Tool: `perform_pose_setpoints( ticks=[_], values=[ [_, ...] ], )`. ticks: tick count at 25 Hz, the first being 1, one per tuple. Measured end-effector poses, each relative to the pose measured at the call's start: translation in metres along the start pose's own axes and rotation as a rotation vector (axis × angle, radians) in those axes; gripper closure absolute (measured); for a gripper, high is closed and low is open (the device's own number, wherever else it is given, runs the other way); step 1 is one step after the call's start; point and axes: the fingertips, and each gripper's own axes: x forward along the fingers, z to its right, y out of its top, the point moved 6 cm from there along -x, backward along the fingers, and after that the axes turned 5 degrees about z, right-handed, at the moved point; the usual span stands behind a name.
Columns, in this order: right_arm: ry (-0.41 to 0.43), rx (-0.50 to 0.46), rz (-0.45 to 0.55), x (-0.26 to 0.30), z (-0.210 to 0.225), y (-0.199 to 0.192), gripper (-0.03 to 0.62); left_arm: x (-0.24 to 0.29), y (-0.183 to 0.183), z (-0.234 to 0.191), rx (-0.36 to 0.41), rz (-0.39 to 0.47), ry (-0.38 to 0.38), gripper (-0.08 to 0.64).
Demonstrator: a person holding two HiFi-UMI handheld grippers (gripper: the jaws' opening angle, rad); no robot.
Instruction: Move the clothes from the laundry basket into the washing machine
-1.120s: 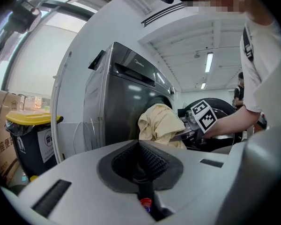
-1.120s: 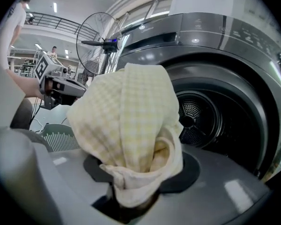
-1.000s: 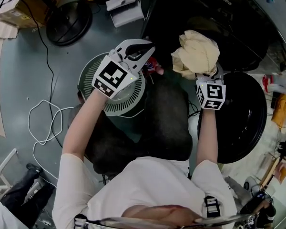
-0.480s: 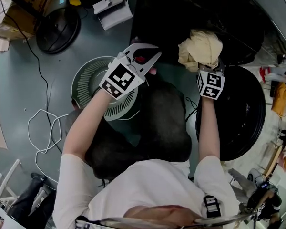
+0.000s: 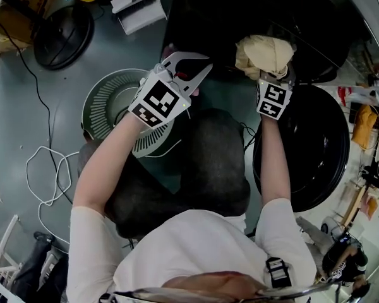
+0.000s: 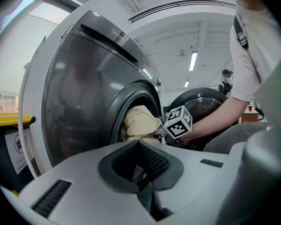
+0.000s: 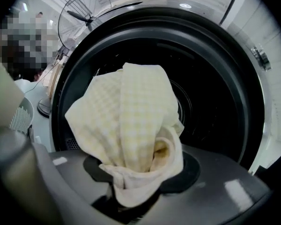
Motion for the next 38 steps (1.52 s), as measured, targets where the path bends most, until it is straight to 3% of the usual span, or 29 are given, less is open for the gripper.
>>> perform_pose_setpoints(
  ticks=[6, 14, 20, 27, 38],
  values=[
    [-0.050, -0.152, 0.026, 0.016, 0.000, -0.004, 0.360, -0.009, 0.000, 0.008, -0.016, 0.008, -0.017, 0.554],
    [-0.034, -0.412, 0.057, 0.044, -0.011, -0.006, 0.359, -0.012, -0.002, 0.012, 0.017, -0.012, -0.031, 0.554],
    [-0.039, -0.545, 0.089, 0.068, -0.011, 0.000, 0.359, -0.014, -0.001, 0.013, -0.001, -0.008, -0.030, 0.554],
    [-0.092, -0.627, 0.145, 0.083, 0.000, 0.011, 0.357, -0.016, -0.003, 0.016, 0.002, -0.022, -0.021, 0.554],
    [-0.093, -0.722, 0.124, 0.087, -0.008, -0.007, 0.348, -0.017, -0.003, 0.021, -0.003, -0.035, -0.018, 0.554]
  ],
)
